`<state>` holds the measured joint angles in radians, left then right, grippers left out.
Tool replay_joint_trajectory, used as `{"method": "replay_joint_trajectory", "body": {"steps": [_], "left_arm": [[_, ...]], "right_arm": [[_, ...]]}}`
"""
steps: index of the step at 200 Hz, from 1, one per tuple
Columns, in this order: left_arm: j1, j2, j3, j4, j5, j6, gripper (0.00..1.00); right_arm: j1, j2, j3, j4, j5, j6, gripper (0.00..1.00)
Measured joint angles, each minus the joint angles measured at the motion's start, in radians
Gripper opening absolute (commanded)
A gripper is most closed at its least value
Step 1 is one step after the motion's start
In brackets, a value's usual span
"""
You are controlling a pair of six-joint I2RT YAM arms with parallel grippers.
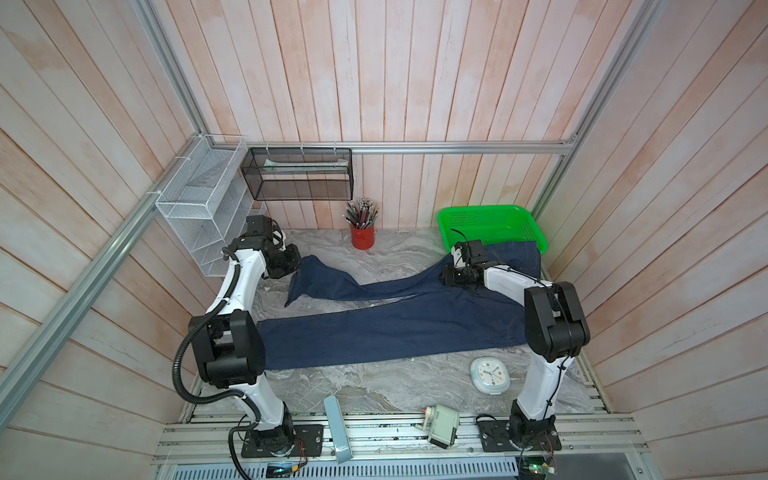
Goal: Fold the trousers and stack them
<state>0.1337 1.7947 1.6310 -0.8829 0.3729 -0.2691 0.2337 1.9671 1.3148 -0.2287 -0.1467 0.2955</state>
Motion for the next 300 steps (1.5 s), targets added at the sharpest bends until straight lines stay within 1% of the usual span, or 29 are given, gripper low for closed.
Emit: {"method": "replay_joint_trajectory", "body": {"steps": [43, 83, 114, 140, 188, 211, 219, 231, 243, 251, 260, 300], "left_arm": [[0.039, 0.109, 0.164, -0.015, 0.004, 0.011, 0.00], [0.056, 0.322, 0.401, -0.060, -0.018, 0.023, 0.00], [0.080, 0.455, 0.503, -0.105, -0.056, 0.029, 0.00], [0.104, 0.513, 0.577, -0.138, -0.098, 0.040, 0.00], [0.104, 0.594, 0.729, -0.202, -0.132, 0.056, 0.00], [0.106, 0.616, 0.736, -0.216, -0.152, 0.072, 0.00], [0.106, 0.613, 0.722, -0.216, -0.161, 0.080, 0.00], [0.107, 0.583, 0.651, -0.191, -0.169, 0.093, 0.00], [0.107, 0.533, 0.538, -0.156, -0.169, 0.098, 0.00], [0.108, 0.500, 0.470, -0.145, -0.168, 0.101, 0.00], [0.108, 0.478, 0.429, -0.141, -0.166, 0.103, 0.00], [0.108, 0.471, 0.431, -0.134, -0.135, 0.109, 0.00]], "right_arm": [[-0.043, 0.067, 0.059, -0.035, 0.016, -0.011, 0.54], [-0.047, 0.083, 0.077, -0.050, 0.026, -0.030, 0.55], [-0.047, 0.083, 0.077, -0.050, 0.026, -0.035, 0.57], [-0.047, 0.082, 0.077, -0.053, 0.025, -0.037, 0.58], [-0.042, 0.077, 0.083, -0.071, 0.019, -0.037, 0.63], [-0.032, 0.065, 0.084, -0.080, 0.014, -0.037, 0.63], [-0.027, 0.055, 0.084, -0.079, 0.010, -0.036, 0.62], [-0.020, 0.038, 0.084, -0.077, -0.002, -0.032, 0.59], [-0.013, 0.021, 0.091, -0.075, -0.013, -0.026, 0.59], [-0.007, 0.019, 0.110, -0.077, -0.016, -0.023, 0.59], [0.002, 0.021, 0.144, -0.080, -0.018, -0.021, 0.58], [0.040, 0.076, 0.306, -0.073, -0.024, 0.003, 0.56]]}}
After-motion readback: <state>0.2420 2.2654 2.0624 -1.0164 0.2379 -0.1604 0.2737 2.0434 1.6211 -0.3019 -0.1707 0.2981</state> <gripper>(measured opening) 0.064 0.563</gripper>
